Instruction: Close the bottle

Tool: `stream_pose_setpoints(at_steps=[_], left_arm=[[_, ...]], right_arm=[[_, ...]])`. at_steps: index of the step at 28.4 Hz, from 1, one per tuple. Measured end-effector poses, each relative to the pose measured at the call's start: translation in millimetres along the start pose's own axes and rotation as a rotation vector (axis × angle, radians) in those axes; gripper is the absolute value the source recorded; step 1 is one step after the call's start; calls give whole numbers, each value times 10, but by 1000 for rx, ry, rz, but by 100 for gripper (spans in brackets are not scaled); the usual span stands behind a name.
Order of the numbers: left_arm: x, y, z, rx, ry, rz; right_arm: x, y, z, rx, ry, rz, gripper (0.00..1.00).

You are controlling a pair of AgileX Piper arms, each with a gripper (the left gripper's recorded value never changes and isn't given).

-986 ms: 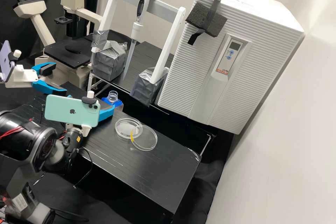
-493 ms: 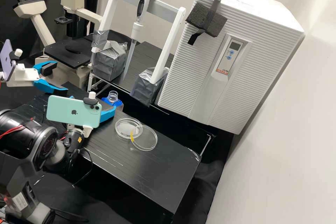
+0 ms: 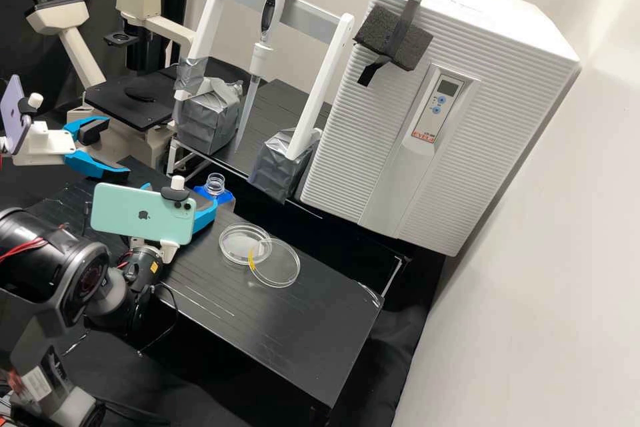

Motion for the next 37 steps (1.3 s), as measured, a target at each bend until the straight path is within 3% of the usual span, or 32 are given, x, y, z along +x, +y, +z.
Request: stream_pose_setpoints(at_steps=[13,37], left_arm=[[37,37,15,5,-7,11],[37,37,15,5,-7,11]], right_arm=[[-65,-85,-32,3,26,-27,0],[-64,-93,-41,3,30,-31,0]])
